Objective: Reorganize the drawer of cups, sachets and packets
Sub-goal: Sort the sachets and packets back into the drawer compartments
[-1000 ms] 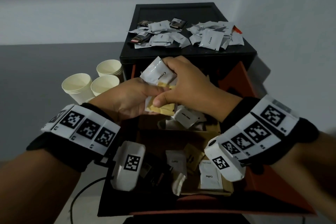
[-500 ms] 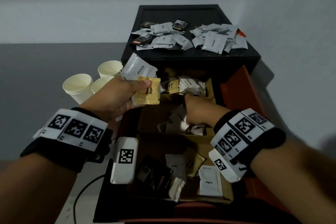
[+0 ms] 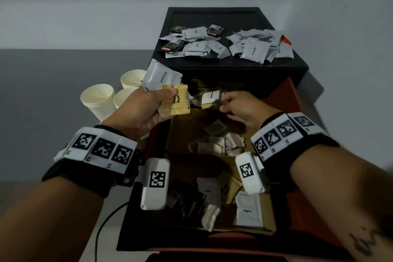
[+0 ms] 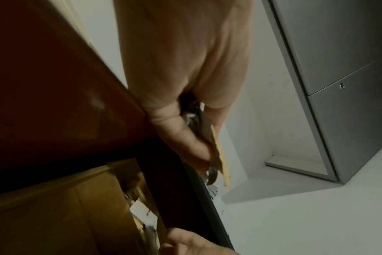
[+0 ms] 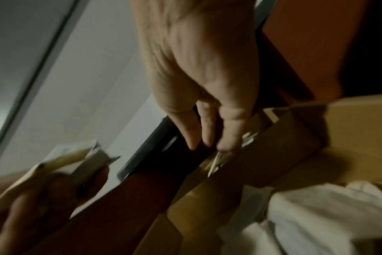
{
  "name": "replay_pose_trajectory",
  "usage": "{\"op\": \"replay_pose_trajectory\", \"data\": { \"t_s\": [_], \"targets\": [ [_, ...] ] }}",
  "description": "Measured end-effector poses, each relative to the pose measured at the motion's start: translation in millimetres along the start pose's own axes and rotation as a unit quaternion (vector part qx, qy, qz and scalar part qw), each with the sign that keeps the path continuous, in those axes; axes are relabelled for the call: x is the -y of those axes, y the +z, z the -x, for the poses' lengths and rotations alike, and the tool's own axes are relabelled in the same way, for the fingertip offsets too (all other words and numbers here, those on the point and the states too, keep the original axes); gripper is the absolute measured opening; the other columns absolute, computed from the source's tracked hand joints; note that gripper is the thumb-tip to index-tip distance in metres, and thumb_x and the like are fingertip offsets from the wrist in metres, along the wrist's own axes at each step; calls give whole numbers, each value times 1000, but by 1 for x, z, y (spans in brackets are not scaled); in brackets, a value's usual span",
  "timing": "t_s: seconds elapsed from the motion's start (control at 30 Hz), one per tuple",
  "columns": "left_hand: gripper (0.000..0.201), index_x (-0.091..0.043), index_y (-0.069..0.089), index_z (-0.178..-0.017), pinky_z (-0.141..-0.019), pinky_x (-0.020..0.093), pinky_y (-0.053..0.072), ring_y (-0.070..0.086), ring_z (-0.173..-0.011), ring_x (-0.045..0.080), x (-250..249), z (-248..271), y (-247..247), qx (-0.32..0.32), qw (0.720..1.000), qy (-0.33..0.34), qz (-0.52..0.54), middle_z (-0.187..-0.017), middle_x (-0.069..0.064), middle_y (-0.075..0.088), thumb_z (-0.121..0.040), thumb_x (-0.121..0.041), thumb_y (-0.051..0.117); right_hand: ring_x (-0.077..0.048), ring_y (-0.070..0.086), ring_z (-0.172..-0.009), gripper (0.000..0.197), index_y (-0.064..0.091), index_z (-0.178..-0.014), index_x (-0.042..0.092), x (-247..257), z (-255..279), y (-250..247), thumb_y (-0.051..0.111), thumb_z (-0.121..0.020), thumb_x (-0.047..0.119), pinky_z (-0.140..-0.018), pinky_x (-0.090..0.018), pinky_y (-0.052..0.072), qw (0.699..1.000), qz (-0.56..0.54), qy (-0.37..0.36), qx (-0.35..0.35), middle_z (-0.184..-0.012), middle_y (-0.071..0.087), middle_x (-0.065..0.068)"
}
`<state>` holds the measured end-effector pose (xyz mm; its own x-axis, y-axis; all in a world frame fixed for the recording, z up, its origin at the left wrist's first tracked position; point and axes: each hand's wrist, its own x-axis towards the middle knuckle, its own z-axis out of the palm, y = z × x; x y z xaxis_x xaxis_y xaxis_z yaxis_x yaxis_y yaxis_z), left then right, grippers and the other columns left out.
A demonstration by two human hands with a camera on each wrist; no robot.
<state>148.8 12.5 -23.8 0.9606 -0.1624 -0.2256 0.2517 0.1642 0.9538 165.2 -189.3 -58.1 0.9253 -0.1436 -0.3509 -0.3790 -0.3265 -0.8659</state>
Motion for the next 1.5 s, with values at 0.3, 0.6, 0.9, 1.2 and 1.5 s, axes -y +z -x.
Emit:
{"op": "replay_pose_trajectory", "data": {
  "t_s": [0.3,0.6,0.9,1.2,1.5],
  "targets": [
    [5,-11,61,-91,-55,22,57,69,-62,10,1,-2,-2,1,999,-19,-34,-70,-1,72,-92,-10,56,-25,61,-88,45,58,-118,7,18,81,26,59,-88,40,-65,-26,46,765,533,-101,347,-105,63,-13],
    [7,-8,59,-98,-47,20,53,69,-58,8,1,-2,-2,-1,999,-25,-38,-66,-2,71,-92,-8,56,-18,39,-65,23,60,-90,3,-24,100,50,61,-90,26,-59,-24,36,588,701,-114,387,-79,49,-2],
    [31,-8,54,-122,-50,22,54,70,-65,10,2,-4,-2,5,999,-19,-36,-81,1,71,-92,-9,56,-11,39,-47,35,46,-54,9,-40,96,41,66,-82,5,-43,-19,32,598,707,-75,371,-47,44,1],
    [32,-7,53,-124,-48,21,53,70,-63,9,3,-5,-2,8,999,-17,-36,-72,-2,72,-92,-8,55,-14,35,-55,15,50,-82,6,-34,87,29,61,-88,14,-51,-25,31,633,675,-57,374,-64,39,-1],
    [23,-9,57,-115,-49,21,53,69,-62,9,4,-6,-1,12,999,-20,-29,-84,3,69,-91,-7,55,-13,42,-63,23,58,-108,-2,8,71,-1,56,-91,13,-49,-22,29,810,528,-109,230,-76,47,-4]
  ]
}}
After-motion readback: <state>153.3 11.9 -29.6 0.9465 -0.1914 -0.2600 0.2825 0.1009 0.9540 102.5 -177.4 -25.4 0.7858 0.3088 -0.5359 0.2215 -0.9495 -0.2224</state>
